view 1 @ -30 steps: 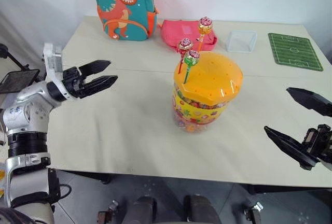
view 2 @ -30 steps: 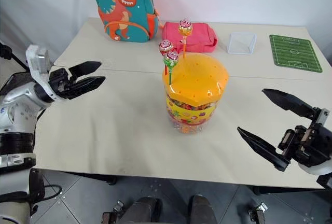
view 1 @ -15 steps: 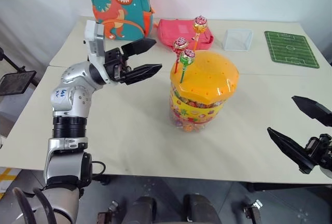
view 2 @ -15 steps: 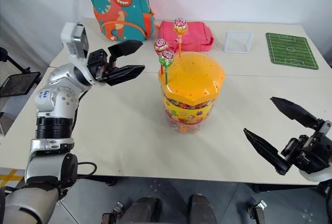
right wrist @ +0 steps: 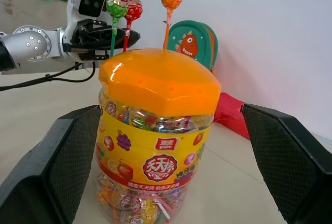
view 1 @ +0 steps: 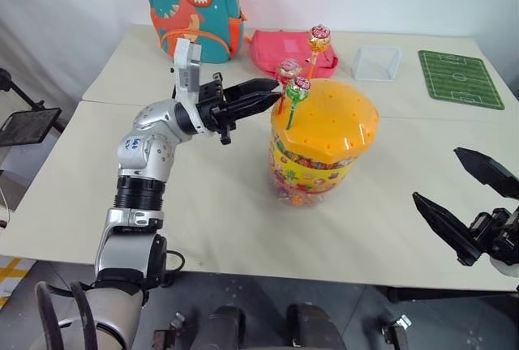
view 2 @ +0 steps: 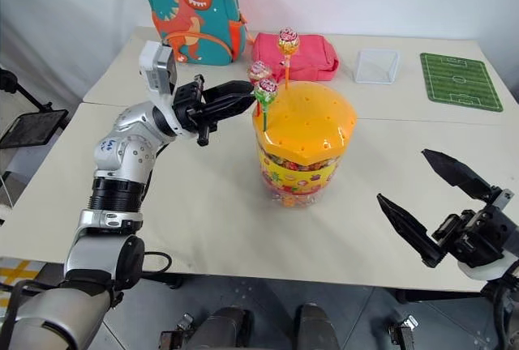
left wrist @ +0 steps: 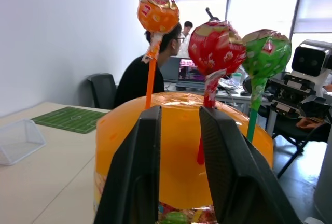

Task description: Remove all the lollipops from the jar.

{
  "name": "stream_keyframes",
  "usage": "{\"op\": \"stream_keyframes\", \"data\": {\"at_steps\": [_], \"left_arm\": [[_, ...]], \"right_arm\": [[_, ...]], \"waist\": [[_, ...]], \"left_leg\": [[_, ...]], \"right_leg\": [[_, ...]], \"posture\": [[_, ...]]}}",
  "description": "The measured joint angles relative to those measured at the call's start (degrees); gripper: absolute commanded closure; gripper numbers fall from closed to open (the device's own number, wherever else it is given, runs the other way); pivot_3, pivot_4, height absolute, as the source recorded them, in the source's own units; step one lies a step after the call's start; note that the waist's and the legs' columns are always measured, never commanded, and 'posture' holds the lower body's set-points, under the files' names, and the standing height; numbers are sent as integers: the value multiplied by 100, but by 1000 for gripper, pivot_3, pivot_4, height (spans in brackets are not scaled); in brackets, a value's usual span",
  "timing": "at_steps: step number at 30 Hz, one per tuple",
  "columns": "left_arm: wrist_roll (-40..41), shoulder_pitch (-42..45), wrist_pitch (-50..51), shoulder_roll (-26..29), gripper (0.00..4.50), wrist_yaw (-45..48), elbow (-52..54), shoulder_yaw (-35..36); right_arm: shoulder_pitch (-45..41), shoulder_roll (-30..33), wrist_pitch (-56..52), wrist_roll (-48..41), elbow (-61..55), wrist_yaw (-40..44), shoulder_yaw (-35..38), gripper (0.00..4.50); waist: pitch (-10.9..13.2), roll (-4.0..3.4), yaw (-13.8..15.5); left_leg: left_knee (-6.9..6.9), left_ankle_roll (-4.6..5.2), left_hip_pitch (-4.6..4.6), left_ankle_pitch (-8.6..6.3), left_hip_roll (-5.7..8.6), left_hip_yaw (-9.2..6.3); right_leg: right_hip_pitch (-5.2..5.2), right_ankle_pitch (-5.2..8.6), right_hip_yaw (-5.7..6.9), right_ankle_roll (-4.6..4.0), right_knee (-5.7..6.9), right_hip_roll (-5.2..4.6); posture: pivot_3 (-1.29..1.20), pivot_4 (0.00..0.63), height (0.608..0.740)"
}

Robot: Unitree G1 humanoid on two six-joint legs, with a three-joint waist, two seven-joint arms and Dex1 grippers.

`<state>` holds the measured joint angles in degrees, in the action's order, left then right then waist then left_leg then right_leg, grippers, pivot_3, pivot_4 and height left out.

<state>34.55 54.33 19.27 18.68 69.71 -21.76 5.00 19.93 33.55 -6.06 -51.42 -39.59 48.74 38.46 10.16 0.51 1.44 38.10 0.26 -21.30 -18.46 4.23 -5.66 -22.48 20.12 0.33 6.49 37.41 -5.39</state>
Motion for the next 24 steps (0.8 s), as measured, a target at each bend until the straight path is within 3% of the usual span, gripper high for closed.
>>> {"op": "stream_keyframes", "data": {"at_steps": [19, 24], "left_arm": [[-109, 228, 277, 26, 3194, 488, -353, -66], [-125, 278, 278, 4, 4152, 528, -373, -127]], "right_arm": [[91, -161, 100, 125, -85, -132, -151, 0], [70, -159, 100, 124, -84, -164, -200, 0]], "waist": [[0, 0, 2], [0, 0, -4]], "left_leg": [[2, 0, 0, 0, 1, -1], [1, 0, 0, 0, 1, -1]], "right_leg": [[0, 0, 0, 0, 1, 1], [0, 0, 0, 0, 1, 1]], "posture": [[0, 150, 740], [0, 150, 740]]}}
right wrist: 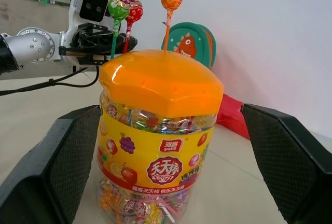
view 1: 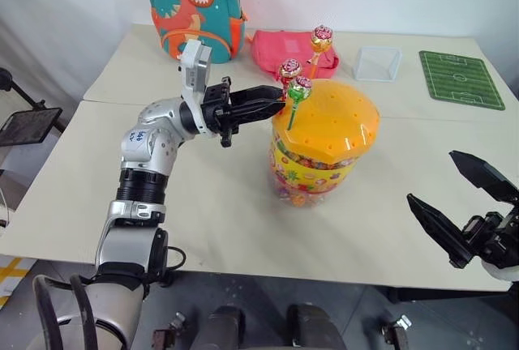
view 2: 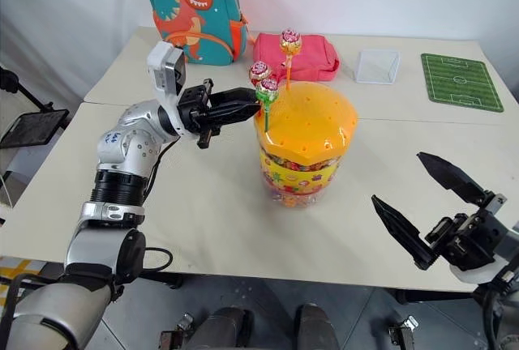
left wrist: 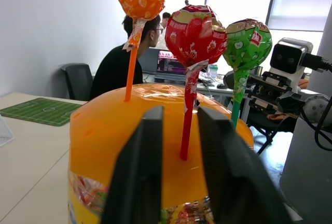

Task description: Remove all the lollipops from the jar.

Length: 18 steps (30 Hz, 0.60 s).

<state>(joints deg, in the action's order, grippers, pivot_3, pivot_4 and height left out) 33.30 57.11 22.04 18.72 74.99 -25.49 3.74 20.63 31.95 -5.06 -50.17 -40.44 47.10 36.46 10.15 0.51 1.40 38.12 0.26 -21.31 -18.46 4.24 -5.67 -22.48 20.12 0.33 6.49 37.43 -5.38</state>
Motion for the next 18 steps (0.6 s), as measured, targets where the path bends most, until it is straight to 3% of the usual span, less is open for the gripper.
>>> {"op": "stream_keyframes", "data": {"at_steps": [1, 7, 12, 15, 18], "left_arm": [[0, 0, 0, 1, 4492, 34, 0, -18], [151, 23, 273, -3, 4492, -9, -5, 94], [1280, 849, 1345, -67, 4492, -1049, -337, 1320], [1492, 1117, 1799, 381, 4492, -1701, -748, 1767], [1006, 818, 1960, 1061, 4492, -1932, -1024, 1508]], "right_arm": [[4, 0, 0, 0, 0, -1, 0, 0], [-28, 1, 0, 0, 1, -1, -5, 0], [-143, 5, 1, 2, 8, 9, -64, 0], [-254, 20, 0, -17, 10, 84, -251, 0], [-320, 175, -29, -63, 11, 213, -311, 0]], "waist": [[0, 0, -1], [0, 0, -2], [6, 10, -4], [3, 4, -60], [1, 1, -102]], "left_leg": [[0, 0, 0, 0, 0, 0], [1, 0, 0, 0, 0, 0], [2, 0, -1, 0, -2, -2], [-9, -1, 15, 0, -1, 0], [-12, -1, 16, 0, 0, -1]], "right_leg": [[0, 0, 0, 0, 0, 0], [-1, 0, 0, 0, 2, 0], [-3, 0, 0, 1, 5, -1], [-4, 0, -9, 1, 12, 3], [-12, 0, -13, 1, 24, 6]], "posture": [[0, 150, 740], [0, 150, 740], [0, 150, 740], [0, 150, 740], [0, 150, 740]]}}
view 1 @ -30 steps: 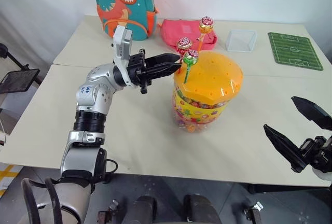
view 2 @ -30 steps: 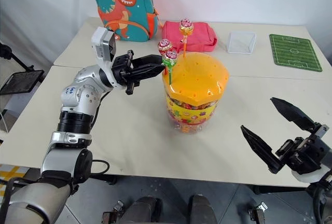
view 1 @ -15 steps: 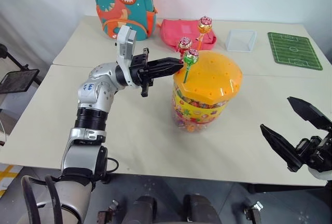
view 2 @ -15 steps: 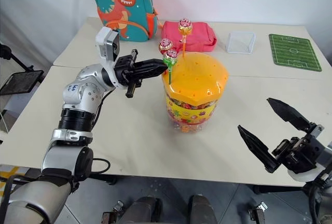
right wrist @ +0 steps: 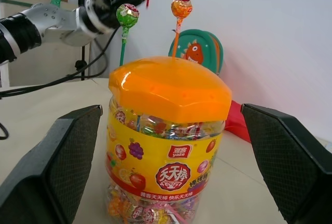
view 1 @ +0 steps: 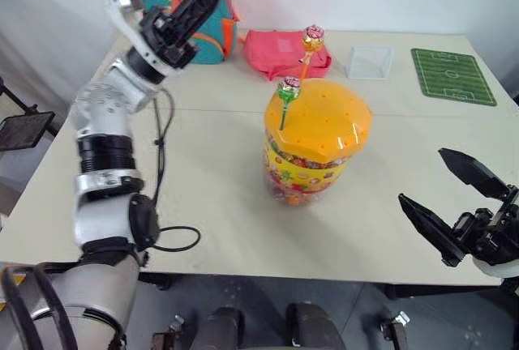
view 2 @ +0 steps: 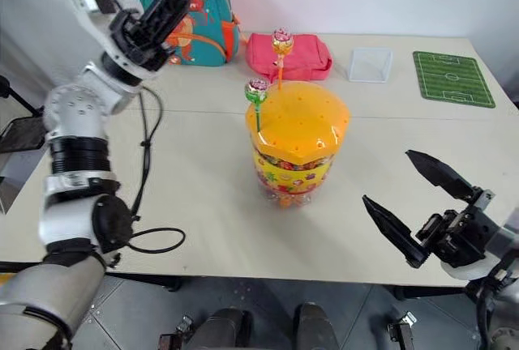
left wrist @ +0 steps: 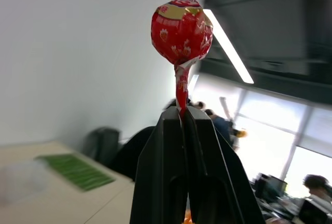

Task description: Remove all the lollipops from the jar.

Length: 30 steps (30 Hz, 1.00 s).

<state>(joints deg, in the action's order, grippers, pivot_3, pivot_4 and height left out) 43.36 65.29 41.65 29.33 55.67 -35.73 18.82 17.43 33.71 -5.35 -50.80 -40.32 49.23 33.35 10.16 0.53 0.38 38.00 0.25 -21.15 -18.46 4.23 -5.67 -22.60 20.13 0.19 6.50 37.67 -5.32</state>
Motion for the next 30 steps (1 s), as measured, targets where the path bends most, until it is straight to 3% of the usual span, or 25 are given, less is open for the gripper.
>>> {"op": "stream_keyframes", "data": {"at_steps": [5, 9, 11, 18, 21, 28, 30], "left_arm": [[-1512, -1178, 312, 1613, 4492, -304, 19, -1152], [-2534, -2501, 184, 3011, 4492, -123, 921, -1941], [-2761, -3045, 181, 3344, 4492, -96, 1230, -1955], [-2623, -4528, 1044, 3402, 4492, -430, 2536, -1255], [-2529, -4745, 1359, 3379, 3886, -584, 2903, -955], [-2309, -4793, 1083, 3248, 1790, -492, 2900, -608], [-2203, -4558, 423, 3303, 1790, -148, 2481, -234]], "right_arm": [[-166, 361, -86, -7, 61, 391, -211, 0], [-404, 422, -79, 131, 446, 703, -458, 0], [-437, 432, -79, 236, 620, 882, -589, 0], [-790, 525, -95, 303, 805, 1231, -824, 0], [-811, 588, -112, 307, 899, 1300, -831, 0], [-860, 612, -185, 298, 895, 1292, -814, 0], [-835, 613, -231, 283, 895, 1264, -799, 0]], "waist": [[4, 7, -76], [6, 12, -51], [6, 11, 18], [7, 10, 137], [6, 9, 107], [6, 8, 96], [6, 8, 97]], "left_leg": [[-12, -2, -3, -1, 2, -2], [-19, -4, -7, -5, 4, -10], [-15, -1, -9, -6, 8, -18], [-1, 7, -12, -10, 5, -26], [-5, 7, -11, -10, 5, -23], [-8, 5, -10, -10, 0, -20], [-7, 5, -12, -9, 0, -19]], "right_leg": [[-21, 0, -33, 0, 1, 7], [-24, 0, -41, -1, -6, 0], [-19, 0, -45, -1, -9, -3], [0, 0, -50, -1, -50, -1], [0, 0, -51, -1, -52, -1], [-3, 0, -49, -1, -57, 2], [-3, 0, -46, -1, -60, 2]], "posture": [[0, 150, 740], [0, 150, 740], [0, 150, 740], [0, 150, 740], [0, 150, 740], [0, 150, 740], [0, 150, 740]]}}
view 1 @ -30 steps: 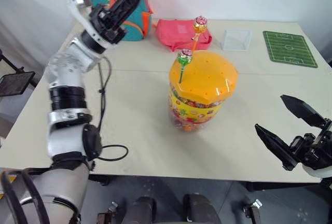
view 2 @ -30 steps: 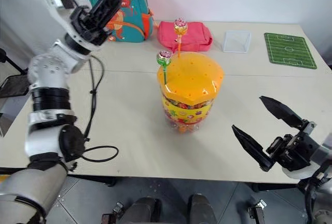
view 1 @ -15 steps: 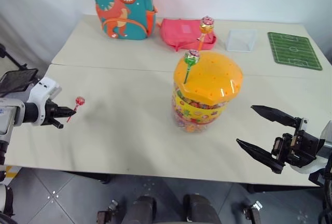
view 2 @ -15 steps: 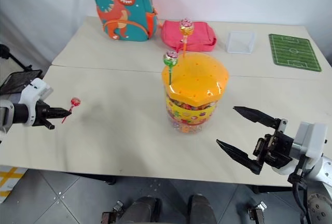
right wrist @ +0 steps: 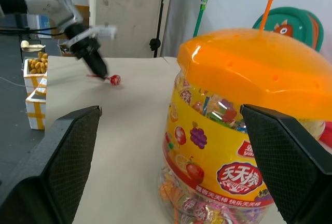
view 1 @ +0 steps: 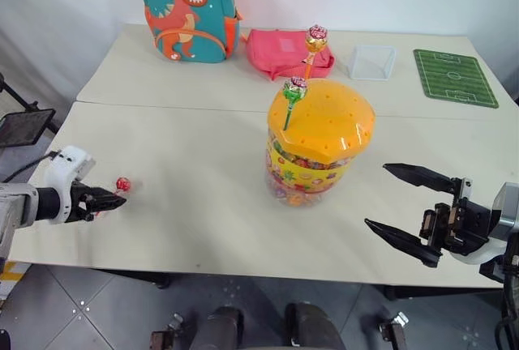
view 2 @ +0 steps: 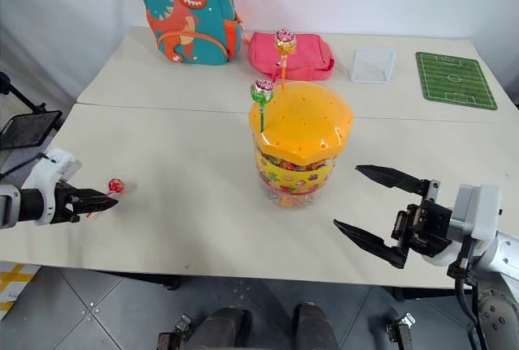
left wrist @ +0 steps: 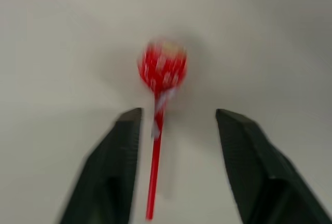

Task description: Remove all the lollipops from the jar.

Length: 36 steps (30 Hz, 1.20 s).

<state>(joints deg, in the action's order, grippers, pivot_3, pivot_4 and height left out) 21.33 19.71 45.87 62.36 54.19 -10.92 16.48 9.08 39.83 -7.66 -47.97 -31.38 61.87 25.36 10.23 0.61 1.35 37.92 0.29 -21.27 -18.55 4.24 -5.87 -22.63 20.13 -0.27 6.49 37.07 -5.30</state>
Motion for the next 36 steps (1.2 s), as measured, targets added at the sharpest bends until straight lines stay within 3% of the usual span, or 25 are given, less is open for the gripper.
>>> {"op": "stream_keyframes", "data": {"at_steps": [2, 5, 10, 12, 14, 17, 24, 28, 31, 36], "left_arm": [[297, 150, -802, 146, 1790, 789, -351, 506], [791, 560, -1237, 118, 1790, 1767, -407, 720], [1323, 1434, -1661, -921, 1790, 2282, 186, 244], [1363, 1624, -1698, -1385, 1434, 2220, 419, -80], [1438, 2055, -1782, -2332, 970, 1891, 793, -506], [1415, 2401, -2019, -3019, 34, 1644, 1015, -1005], [1086, 2833, -2539, -3616, 34, 1467, 820, -1515], [1061, 2867, -2421, -3652, 34, 1422, 774, -1594], [1064, 2993, -2264, -3722, 634, 1376, 743, -1630], [1016, 3153, -2145, -3878, 2179, 1259, 538, -1748]], "right_arm": [[14, 2, -22, -42, 3, -22, 40, 0], [25, 86, -126, -92, 33, -35, 209, 0], [-21, 190, -256, -315, 11, -220, 592, 0], [94, 195, -274, -366, -25, -277, 745, 0], [357, 187, -323, -371, -112, -376, 967, 0], [593, 154, -357, -406, -388, -506, 1202, 0], [837, -101, -353, -417, -629, -779, 1322, 0], [956, -240, -351, -406, -774, -910, 1321, 0], [1036, -280, -343, -389, -859, -991, 1321, 0], [1138, -375, -338, -379, -1032, -1075, 1311, 0]], "waist": [[0, -1, -9], [-1, -7, 3], [-3, -9, 73], [-3, -8, 45], [-3, -7, 97], [-2, -1, 11], [-2, -2, -101], [-2, -2, -77], [-2, -2, -25], [-2, -1, 22]], "left_leg": [[-1, -1, 0, -1, 0, 5], [1, 2, -1, -2, 3, 6], [17, 5, -2, -3, 6, -1], [14, 4, -4, -3, 6, 1], [26, 8, -7, -5, 7, -1], [24, 10, -9, -6, 7, 15], [27, 10, 8, -4, 5, 25], [24, 10, 7, -4, 5, 20], [26, 10, 6, -4, 6, 20], [30, 10, 5, -5, 9, 19]], "right_leg": [[1, 0, 2, 0, -8, -3], [5, 0, 5, 0, -10, -7], [16, -5, 10, 9, -9, -7], [14, -6, 11, 10, -1, -5], [14, -9, 15, 16, 6, -4], [8, -11, 7, 20, 21, 0], [8, -11, -3, 20, 34, 5], [6, -11, -4, 20, 34, 6], [6, -11, -5, 20, 32, 5], [9, -11, -4, 20, 32, 3]], "posture": [[0, 150, 740], [0, 150, 740], [0, 150, 740], [0, 150, 740], [0, 150, 740], [0, 150, 740], [0, 150, 740], [0, 150, 740], [0, 150, 740], [0, 150, 740]]}}
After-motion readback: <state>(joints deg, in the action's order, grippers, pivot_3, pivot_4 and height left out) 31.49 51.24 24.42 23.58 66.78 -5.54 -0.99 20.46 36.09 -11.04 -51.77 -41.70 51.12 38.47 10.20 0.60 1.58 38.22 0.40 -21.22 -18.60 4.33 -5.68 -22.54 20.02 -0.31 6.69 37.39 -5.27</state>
